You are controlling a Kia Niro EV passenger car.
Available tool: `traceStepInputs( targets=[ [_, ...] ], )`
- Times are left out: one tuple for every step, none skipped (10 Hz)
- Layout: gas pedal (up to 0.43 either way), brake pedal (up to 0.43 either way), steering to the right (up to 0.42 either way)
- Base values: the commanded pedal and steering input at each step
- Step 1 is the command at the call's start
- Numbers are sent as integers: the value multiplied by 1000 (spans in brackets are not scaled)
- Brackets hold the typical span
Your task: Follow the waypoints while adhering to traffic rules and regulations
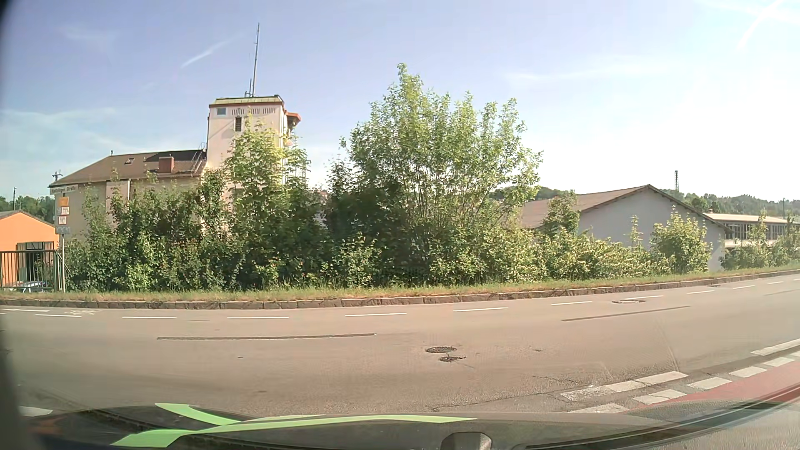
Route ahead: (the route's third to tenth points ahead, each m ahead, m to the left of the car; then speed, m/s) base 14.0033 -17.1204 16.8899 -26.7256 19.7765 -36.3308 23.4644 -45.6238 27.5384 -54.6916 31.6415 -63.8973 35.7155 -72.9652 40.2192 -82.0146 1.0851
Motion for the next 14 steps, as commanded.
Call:
traceStepInputs(
  targets=[
    [0, 140, 236],
    [0, 140, 254],
    [0, 128, 277],
    [0, 98, 294],
    [0, 0, 312],
    [0, 6, 335],
    [0, 12, 356],
    [0, 30, 398],
    [0, 24, 436],
    [0, 6, 480],
    [0, 6, 522],
    [0, 6, 559],
    [0, 0, 603],
    [0, 0, 633]
  ],
)
